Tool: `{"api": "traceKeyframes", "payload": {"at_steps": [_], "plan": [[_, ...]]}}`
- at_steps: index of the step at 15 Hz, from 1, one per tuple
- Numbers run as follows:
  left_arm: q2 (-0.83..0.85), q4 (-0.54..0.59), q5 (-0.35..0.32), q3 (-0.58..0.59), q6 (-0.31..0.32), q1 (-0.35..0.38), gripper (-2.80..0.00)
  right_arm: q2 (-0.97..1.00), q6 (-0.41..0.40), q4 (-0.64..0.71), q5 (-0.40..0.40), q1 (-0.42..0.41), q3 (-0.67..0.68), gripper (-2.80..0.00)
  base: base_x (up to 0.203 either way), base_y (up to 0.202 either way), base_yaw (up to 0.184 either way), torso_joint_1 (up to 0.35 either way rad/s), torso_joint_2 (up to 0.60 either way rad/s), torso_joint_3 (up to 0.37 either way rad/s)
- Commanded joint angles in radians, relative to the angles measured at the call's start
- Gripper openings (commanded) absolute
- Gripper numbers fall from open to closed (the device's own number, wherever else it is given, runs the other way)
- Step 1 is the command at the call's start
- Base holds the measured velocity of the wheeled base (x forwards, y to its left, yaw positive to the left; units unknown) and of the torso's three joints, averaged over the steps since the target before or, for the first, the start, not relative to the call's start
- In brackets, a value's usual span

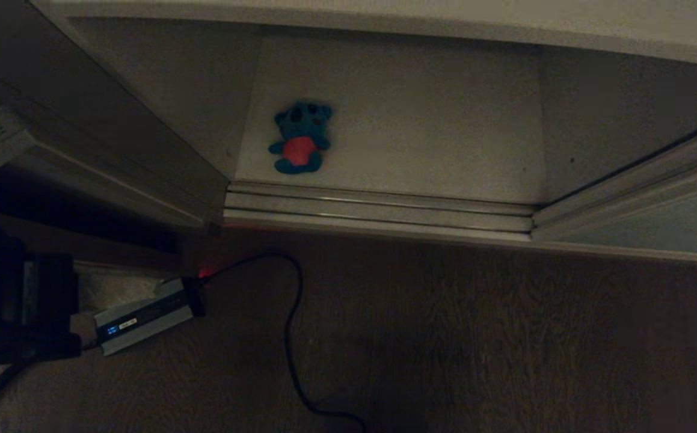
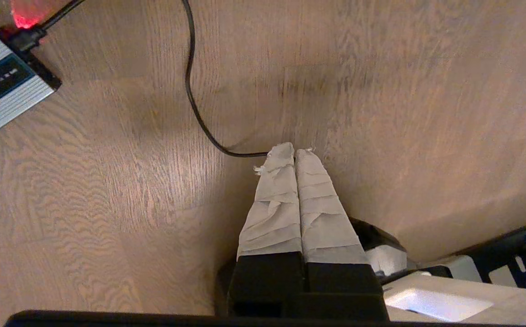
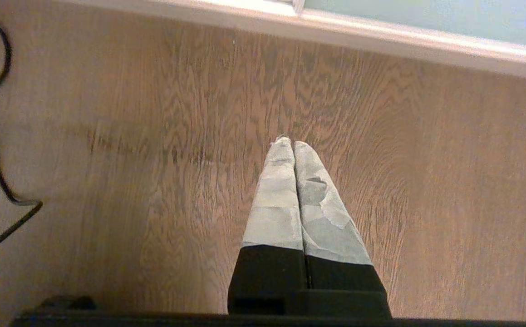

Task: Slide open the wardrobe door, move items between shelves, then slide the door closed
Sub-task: Place the blue doll on the lower shelf, then place the pink doll on the lower shelf

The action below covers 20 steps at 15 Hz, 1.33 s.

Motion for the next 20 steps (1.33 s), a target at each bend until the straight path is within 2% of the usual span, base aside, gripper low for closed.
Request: {"api": "traceKeyframes", "payload": {"at_steps": [1, 6, 9, 12, 16, 20], "plan": [[0.007, 0.001, 0.001, 0.001, -0.006, -0.001, -2.8, 0.001, -0.001, 0.0, 0.0, 0.0, 0.003, -2.8, 0.0, 0.0, 0.0, -0.001, 0.0, 0.199], [0.006, -0.005, 0.012, -0.051, -0.006, 0.001, -2.8, 0.001, -0.001, 0.0, 0.0, 0.0, 0.003, -2.8, 0.0, 0.0, 0.0, 0.001, 0.0, 0.201], [0.001, -0.066, 0.016, -0.079, -0.004, 0.002, -2.8, 0.0, -0.001, 0.0, 0.0, 0.0, 0.003, -2.8, 0.0, 0.0, 0.0, 0.003, 0.0, 0.2], [-0.001, -0.078, 0.018, -0.079, 0.004, 0.002, -2.8, 0.001, -0.001, 0.0, 0.0, 0.0, 0.003, -2.8, 0.0, 0.0, 0.0, 0.005, 0.0, 0.199], [0.005, -0.069, 0.058, -0.069, 0.007, 0.002, -2.8, 0.0, -0.001, 0.0, 0.0, 0.0, 0.004, -2.8, 0.0, 0.0, 0.0, 0.002, 0.01, 0.203], [0.009, -0.083, 0.06, -0.067, 0.003, 0.002, -2.8, 0.0, -0.001, 0.0, 0.0, 0.0, 0.004, -2.8, 0.0, 0.0, 0.0, 0.001, 0.0, 0.202]]}}
